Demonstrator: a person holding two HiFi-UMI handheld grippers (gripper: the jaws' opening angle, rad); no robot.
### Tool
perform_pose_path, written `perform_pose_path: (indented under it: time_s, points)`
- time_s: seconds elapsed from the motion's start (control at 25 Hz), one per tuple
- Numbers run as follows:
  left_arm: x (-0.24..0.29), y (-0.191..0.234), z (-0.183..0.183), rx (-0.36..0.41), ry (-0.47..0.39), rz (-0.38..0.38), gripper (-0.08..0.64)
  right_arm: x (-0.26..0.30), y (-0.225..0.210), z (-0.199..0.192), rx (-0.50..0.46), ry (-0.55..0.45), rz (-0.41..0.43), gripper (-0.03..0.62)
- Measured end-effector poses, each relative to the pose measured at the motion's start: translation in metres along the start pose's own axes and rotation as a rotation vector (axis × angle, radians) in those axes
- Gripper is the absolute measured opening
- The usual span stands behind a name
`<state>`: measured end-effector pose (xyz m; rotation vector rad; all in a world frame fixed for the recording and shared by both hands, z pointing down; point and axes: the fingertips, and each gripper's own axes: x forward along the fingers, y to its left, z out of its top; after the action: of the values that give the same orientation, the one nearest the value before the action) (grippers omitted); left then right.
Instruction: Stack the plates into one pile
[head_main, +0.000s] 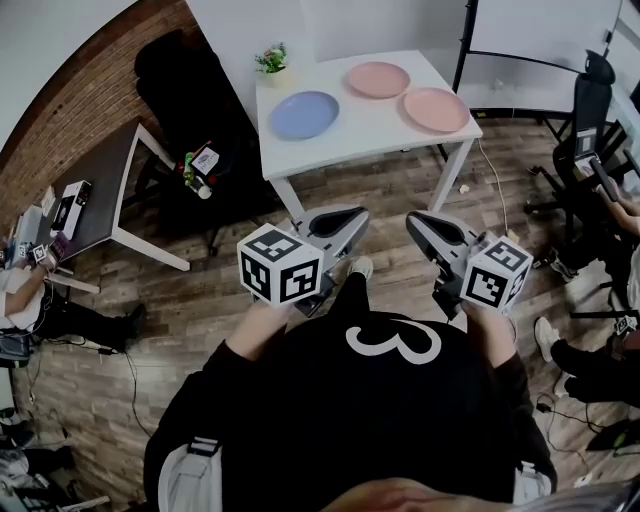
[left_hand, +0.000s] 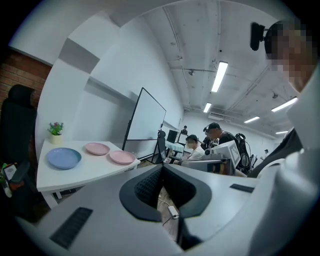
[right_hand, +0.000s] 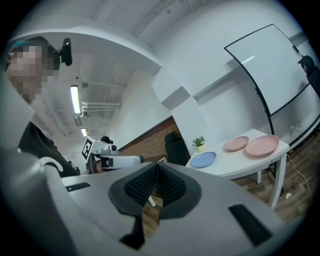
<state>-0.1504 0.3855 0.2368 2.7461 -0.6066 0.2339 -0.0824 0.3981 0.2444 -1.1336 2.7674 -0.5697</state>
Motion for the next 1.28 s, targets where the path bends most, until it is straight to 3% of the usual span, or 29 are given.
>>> perform_pose_path:
  time_s: [0.56, 1.12, 1.28]
  points:
    - [0.061, 0.096, 0.017, -0.058, 0.052, -0.030, 0.017, 0.064, -0.091, 0.016, 0.084, 0.031, -0.057, 0.025]
    - [0.149, 0.248, 0.066, -0.118, 0.136, -0.070, 0.017, 0.168, -0.216, 0.065, 0.127, 0.075, -0.175, 0.025]
    - [0.168, 0.294, 0.076, -0.180, 0.129, -0.093, 0.017, 0.198, -0.246, 0.074, 0.150, 0.090, -0.192, 0.025]
